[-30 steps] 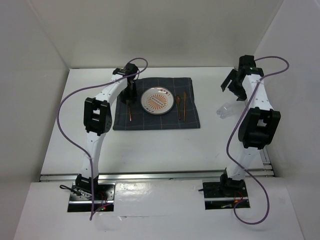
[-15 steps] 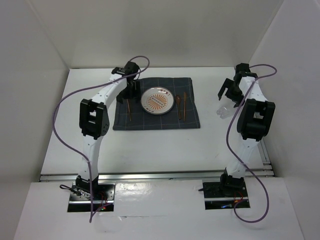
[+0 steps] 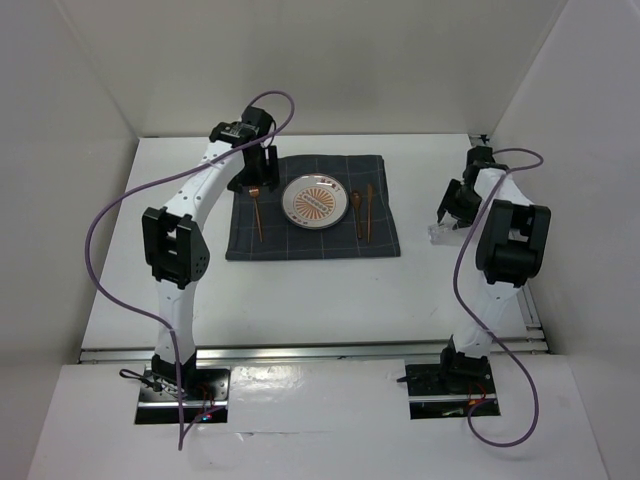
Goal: Set the dinner table for one person
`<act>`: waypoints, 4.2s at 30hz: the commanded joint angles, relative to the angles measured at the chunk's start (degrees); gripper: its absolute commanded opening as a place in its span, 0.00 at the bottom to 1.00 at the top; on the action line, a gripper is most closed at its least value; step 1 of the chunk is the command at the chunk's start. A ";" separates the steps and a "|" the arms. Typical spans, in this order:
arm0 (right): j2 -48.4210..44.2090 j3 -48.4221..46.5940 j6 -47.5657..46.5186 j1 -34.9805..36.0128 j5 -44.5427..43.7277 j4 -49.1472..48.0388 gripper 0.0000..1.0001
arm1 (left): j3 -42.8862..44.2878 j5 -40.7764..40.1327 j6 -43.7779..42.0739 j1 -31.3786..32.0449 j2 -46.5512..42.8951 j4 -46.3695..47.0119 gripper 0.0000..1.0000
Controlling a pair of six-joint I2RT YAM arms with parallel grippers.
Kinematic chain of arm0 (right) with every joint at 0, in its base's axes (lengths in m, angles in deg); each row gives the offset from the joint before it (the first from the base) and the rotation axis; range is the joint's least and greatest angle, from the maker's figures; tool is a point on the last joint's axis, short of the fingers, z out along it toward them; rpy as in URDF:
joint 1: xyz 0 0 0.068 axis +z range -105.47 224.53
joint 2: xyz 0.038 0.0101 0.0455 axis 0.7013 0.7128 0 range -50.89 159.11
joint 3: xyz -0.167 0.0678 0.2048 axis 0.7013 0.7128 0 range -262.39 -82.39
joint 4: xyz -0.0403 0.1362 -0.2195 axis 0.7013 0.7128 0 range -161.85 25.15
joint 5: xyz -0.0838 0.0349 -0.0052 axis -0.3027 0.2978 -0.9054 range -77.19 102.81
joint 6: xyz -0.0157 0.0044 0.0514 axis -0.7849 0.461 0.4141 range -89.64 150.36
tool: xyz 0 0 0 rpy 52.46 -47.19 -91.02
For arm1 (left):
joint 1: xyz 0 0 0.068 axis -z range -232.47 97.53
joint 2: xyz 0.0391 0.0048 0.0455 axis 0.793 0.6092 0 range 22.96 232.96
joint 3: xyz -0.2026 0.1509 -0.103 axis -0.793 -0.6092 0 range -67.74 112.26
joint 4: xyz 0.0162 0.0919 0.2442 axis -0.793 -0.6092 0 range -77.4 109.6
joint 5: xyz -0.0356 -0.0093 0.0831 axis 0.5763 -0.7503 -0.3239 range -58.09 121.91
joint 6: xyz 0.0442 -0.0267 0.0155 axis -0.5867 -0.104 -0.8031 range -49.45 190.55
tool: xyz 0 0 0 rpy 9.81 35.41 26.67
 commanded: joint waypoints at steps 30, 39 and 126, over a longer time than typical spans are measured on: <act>-13.87 10.85 -0.59 -0.29 11.36 -4.42 0.73 | 1.08 -2.48 -1.57 1.20 -2.20 -2.97 0.88; -13.26 10.85 -1.65 -0.29 12.41 -4.94 0.66 | 1.08 -2.48 -1.57 1.73 -2.20 -2.97 0.88; -6.48 2.67 -5.96 10.87 10.30 -8.99 0.58 | 0.55 -4.60 -1.05 1.73 -1.67 -4.64 0.88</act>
